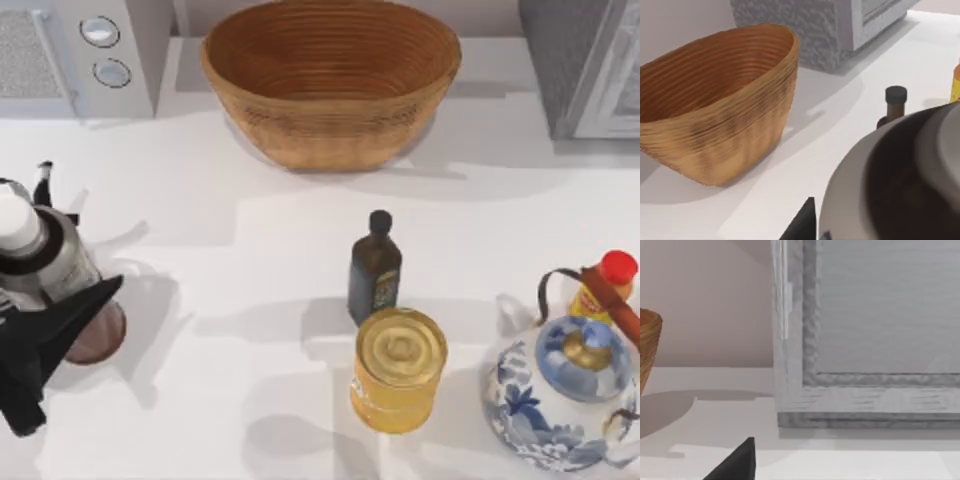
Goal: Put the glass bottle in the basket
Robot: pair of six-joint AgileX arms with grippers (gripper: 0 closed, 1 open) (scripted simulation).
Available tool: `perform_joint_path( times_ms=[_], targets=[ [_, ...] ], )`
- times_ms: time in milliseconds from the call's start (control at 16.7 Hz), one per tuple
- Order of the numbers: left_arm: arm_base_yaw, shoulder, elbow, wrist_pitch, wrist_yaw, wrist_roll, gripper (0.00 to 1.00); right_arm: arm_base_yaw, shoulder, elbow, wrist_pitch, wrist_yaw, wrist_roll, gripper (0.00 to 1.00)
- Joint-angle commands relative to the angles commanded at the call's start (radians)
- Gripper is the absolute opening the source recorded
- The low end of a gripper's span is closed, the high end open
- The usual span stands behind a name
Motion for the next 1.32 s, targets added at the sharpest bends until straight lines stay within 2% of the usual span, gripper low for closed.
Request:
perform_joint_path(
  times_ms=[180, 360, 840, 960, 1080, 1320],
  targets=[
    [0.099, -0.138, -0.041, -0.204, 0.034, 0.037, 0.00, 0.000, 0.000, 0.000, 0.000, 0.000, 0.000, 1.00],
    [0.163, -0.202, -0.072, -0.311, 0.047, 0.052, 0.00, 0.000, 0.000, 0.000, 0.000, 0.000, 0.000, 1.00],
    [0.164, -0.195, -0.065, -0.326, 0.041, 0.051, 0.00, 0.000, 0.000, 0.000, 0.000, 0.000, 0.000, 1.00],
    [0.129, -0.143, -0.013, -0.323, 0.001, 0.032, 0.00, 0.000, 0.000, 0.000, 0.000, 0.000, 0.000, 1.00],
    [0.071, -0.048, 0.082, -0.318, -0.072, -0.002, 0.00, 0.000, 0.000, 0.000, 0.000, 0.000, 0.000, 1.00],
    [-0.092, 0.245, 0.388, -0.299, -0.310, -0.114, 0.00, 0.000, 0.000, 0.000, 0.000, 0.000, 0.000, 1.00]
  ],
)
